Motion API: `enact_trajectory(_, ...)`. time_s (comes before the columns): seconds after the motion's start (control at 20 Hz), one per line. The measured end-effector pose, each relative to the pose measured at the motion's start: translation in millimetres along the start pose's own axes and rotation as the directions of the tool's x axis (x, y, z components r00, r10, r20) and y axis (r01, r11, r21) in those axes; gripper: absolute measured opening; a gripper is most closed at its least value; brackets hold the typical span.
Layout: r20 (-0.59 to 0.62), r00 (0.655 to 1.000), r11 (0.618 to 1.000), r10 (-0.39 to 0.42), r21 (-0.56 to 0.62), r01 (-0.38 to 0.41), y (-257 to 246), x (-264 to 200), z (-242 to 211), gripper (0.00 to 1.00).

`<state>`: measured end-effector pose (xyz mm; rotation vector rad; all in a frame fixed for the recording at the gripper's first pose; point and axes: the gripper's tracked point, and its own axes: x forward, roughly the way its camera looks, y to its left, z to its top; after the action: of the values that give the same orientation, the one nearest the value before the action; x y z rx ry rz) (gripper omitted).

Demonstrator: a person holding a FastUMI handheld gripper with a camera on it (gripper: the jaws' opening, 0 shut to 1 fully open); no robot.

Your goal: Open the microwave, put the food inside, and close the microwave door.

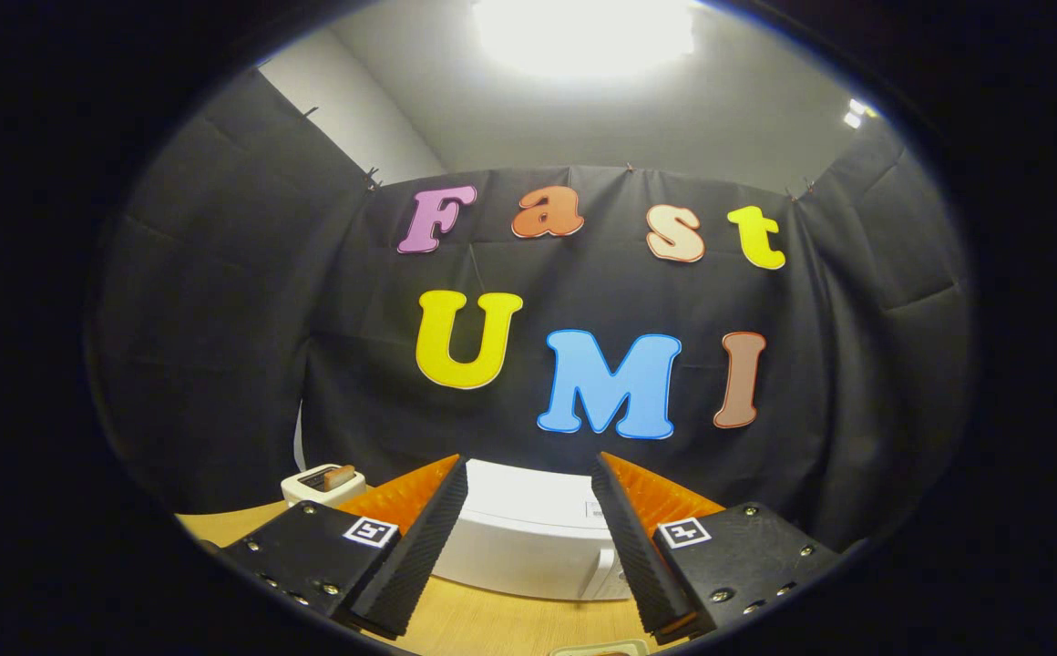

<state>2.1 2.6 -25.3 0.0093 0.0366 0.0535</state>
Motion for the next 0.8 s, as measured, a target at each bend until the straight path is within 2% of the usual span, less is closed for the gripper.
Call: enact_trajectory(0.8,-0.014,1.000,1.000,-0.018,0.003,0.018,-13.9,6.7,-23.5,0.89)
